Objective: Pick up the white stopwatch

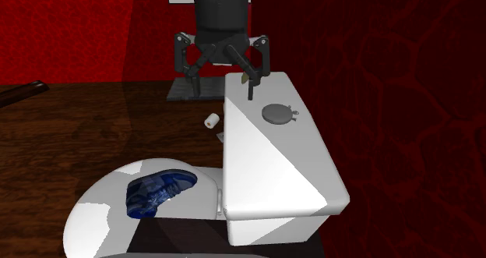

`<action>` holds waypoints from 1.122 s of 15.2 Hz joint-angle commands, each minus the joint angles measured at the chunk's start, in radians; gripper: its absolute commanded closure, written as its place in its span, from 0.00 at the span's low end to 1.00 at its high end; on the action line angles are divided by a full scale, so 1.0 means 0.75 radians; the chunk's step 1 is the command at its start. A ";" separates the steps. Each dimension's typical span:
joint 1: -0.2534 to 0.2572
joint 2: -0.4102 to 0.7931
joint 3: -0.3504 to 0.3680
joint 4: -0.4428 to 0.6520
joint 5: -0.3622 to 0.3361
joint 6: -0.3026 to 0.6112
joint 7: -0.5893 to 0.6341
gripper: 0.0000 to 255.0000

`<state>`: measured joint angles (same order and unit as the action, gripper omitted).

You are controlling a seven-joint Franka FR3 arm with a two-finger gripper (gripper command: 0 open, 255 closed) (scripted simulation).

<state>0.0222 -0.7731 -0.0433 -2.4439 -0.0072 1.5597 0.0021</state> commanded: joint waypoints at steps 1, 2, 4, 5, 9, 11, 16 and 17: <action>0.000 0.000 0.000 0.000 0.000 0.000 0.000 0.00; 0.012 0.019 -0.034 -0.009 -0.033 0.033 -0.092 0.00; 0.039 0.066 -0.104 -0.018 -0.096 0.104 -0.271 0.00; 0.053 0.095 -0.138 -0.018 -0.125 0.141 -0.360 0.00; 0.117 0.234 -0.269 0.005 -0.216 0.297 -0.709 0.00; 0.152 0.316 -0.329 0.030 -0.245 0.377 -0.881 0.00; 0.254 0.547 -0.463 0.128 -0.256 0.569 -1.312 0.00; 0.261 0.564 -0.470 0.136 -0.253 0.582 -1.343 0.00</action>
<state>0.2073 -0.3730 -0.3833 -2.3527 -0.1981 1.9762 -0.9539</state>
